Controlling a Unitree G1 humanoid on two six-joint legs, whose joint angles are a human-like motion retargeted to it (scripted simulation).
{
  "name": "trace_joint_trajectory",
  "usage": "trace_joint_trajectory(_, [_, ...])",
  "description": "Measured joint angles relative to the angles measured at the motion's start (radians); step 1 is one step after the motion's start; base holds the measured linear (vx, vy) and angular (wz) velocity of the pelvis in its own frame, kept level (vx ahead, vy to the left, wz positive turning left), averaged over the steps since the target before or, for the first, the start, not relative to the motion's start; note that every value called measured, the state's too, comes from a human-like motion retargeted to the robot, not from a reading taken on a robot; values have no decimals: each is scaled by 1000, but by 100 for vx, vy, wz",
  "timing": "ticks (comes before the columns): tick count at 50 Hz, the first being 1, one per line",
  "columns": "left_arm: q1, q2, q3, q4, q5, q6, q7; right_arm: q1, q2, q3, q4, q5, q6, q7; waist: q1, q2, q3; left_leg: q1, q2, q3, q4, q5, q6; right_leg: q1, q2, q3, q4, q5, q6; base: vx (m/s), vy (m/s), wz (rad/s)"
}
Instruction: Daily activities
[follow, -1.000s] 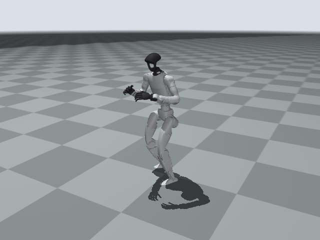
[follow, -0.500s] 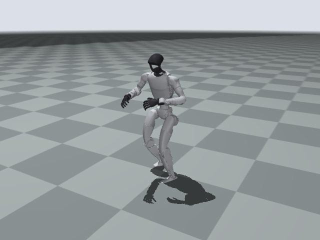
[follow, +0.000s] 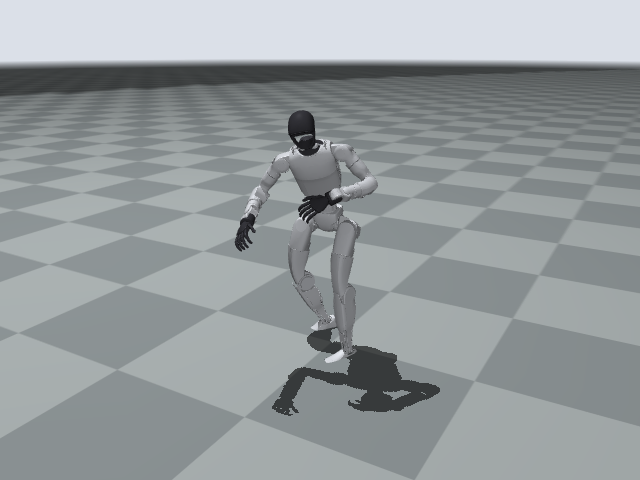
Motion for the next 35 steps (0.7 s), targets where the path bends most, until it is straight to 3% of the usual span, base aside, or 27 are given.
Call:
trace_joint_trajectory(5, [20,11,-25,14,21,-9,18,138,44,-65,-67,-28,18,7,4,-1,-25,-1,-9,-2,9,0,0,2,-8,-8,15,15,-8,-1,1,8])
trace_joint_trajectory(12, [-94,-47,-222,60,-26,14,-16,-259,-86,133,385,100,101,-61,108,13,-79,41,-12,53,-53,27,0,19,-16,-17,38,21,2,-2,4,12])
trace_joint_trajectory(20, [-186,-92,-288,90,-81,20,-42,-531,-80,345,744,252,63,-63,124,58,-75,75,-33,80,-142,99,0,16,-48,-43,80,37,1,-2,3,28])
trace_joint_trajectory(25, [-160,-66,-260,101,-86,26,-52,-434,-78,359,623,209,16,-60,64,80,-51,83,-34,84,-153,111,0,16,-55,-37,92,48,-13,0,0,4])
trace_joint_trajectory(30, [-9,14,-199,99,-64,10,-48,-36,-2,177,188,57,17,-33,-39,64,-49,108,-9,101,-100,52,0,59,-23,0,70,46,-30,1,-1,-4])
trace_joint_trajectory(35, [89,35,-139,128,-55,-5,-20,193,126,109,-91,-21,-14,9,-151,30,-57,130,6,135,-40,-17,0,72,-35,49,117,28,-41,2,0,-28])
